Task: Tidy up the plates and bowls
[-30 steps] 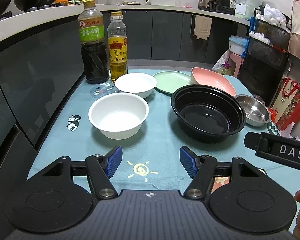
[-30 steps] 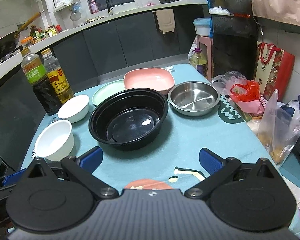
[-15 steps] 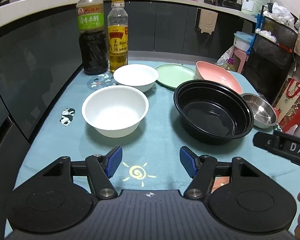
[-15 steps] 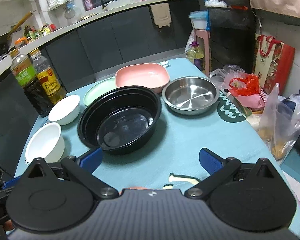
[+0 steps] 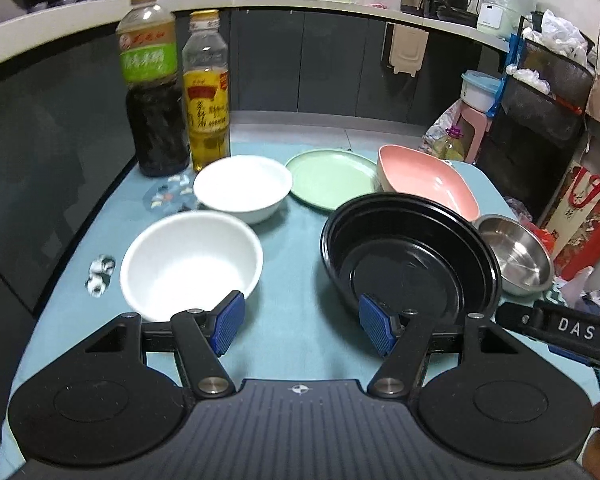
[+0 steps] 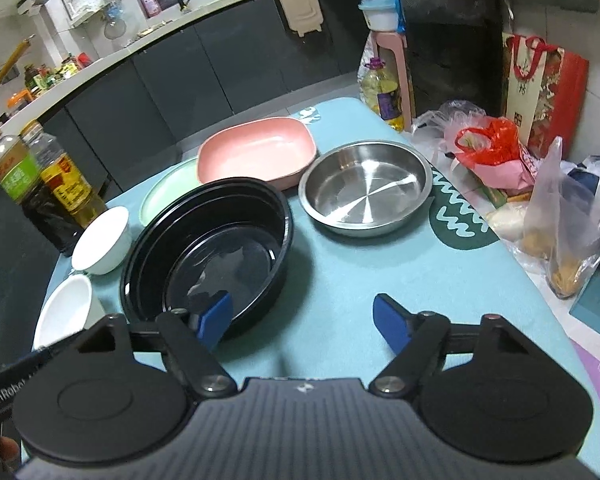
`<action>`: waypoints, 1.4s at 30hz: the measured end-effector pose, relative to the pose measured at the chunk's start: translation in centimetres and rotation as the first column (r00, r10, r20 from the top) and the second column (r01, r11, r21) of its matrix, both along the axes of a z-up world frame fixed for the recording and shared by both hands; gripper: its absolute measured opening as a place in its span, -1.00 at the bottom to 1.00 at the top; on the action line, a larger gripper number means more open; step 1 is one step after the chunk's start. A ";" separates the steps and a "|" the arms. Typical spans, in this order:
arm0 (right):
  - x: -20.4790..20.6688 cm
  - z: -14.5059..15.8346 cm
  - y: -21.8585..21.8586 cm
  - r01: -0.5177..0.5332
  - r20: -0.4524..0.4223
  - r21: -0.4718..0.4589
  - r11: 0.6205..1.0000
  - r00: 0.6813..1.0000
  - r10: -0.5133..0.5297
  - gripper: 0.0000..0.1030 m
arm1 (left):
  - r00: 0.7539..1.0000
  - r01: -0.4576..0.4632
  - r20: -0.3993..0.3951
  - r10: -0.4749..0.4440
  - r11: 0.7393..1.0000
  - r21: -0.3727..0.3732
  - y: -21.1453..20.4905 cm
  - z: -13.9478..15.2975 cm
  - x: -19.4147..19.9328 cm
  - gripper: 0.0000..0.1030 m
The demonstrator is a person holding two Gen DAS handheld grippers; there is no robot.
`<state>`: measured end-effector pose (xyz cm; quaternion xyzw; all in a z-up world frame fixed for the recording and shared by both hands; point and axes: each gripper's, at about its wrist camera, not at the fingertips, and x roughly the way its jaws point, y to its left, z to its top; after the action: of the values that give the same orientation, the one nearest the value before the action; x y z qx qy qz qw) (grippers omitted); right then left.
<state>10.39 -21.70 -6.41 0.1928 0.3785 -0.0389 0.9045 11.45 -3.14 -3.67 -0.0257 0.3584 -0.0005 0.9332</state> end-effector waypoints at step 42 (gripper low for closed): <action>3.0 0.0 0.3 -0.082 -0.064 0.032 0.996 0.994 0.083 -0.84 | 0.986 0.128 -0.099 -0.134 0.989 -0.068 -1.0 -1.9 3.8 -0.74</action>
<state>13.38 -21.44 -6.41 0.1890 0.4162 -0.0022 0.8894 15.26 -4.10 -5.52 -0.0305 0.4067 -0.0717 0.9102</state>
